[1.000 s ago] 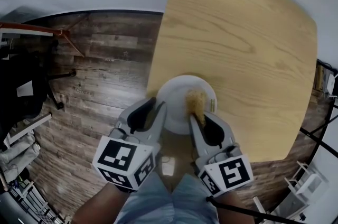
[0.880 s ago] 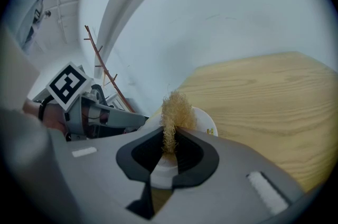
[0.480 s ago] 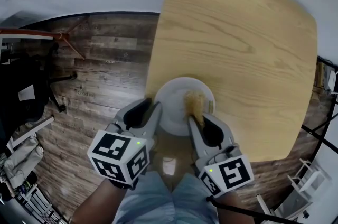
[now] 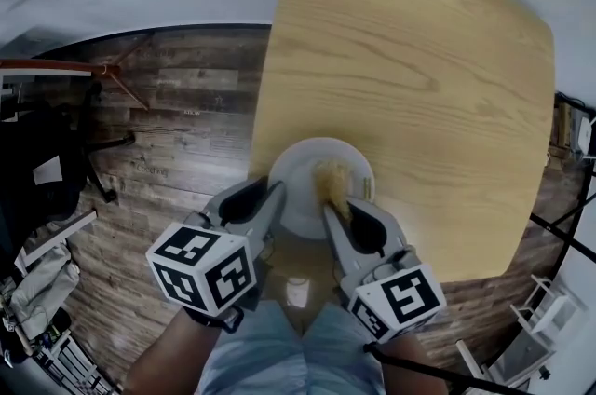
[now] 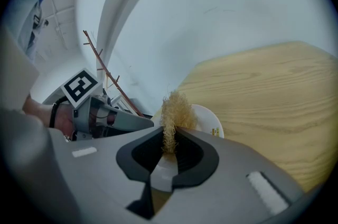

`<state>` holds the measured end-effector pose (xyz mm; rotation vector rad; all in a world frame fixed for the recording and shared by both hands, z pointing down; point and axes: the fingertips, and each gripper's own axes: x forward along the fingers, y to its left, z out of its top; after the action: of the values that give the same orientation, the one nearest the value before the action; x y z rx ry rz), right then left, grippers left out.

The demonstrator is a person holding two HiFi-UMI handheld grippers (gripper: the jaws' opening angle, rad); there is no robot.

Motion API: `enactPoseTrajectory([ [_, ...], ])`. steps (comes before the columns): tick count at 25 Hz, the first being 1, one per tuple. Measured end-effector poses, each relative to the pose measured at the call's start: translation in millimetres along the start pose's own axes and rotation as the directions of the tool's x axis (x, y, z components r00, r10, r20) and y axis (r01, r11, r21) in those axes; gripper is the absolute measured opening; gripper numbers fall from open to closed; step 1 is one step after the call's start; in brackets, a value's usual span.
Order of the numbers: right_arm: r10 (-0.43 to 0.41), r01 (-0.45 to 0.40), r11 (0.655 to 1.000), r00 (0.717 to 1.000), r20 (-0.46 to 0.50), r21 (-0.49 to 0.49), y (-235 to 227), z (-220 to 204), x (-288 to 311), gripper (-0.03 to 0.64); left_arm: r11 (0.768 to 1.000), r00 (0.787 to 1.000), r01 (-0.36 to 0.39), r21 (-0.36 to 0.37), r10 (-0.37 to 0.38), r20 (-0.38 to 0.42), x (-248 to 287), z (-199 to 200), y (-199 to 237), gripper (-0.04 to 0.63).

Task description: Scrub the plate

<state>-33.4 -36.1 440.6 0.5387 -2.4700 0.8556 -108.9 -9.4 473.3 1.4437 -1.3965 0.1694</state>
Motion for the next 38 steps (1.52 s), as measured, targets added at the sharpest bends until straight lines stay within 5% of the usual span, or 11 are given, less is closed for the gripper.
enactPoseTrajectory([
  [17, 0.037, -0.038, 0.999, 0.999, 0.012, 0.019, 0.8, 0.8, -3.6, 0.044, 1.0, 1.0, 0.006, 0.019, -0.006, 0.007, -4.5, 4.5, -15.4, 0.064],
  [24, -0.031, 0.031, 0.997, 1.0, 0.004, -0.068, -11.9, 25.9, -13.2, 0.044, 0.998, 1.0, -0.006, 0.067, 0.006, 0.002, -5.0, 10.4, -24.7, 0.061],
  [38, 0.02, -0.037, 0.99, 0.992, -0.122, -0.137, 1.7, 17.4, 14.6, 0.043, 0.993, 1.0, 0.027, 0.116, -0.027, -0.003, -4.0, 12.6, -41.0, 0.061],
])
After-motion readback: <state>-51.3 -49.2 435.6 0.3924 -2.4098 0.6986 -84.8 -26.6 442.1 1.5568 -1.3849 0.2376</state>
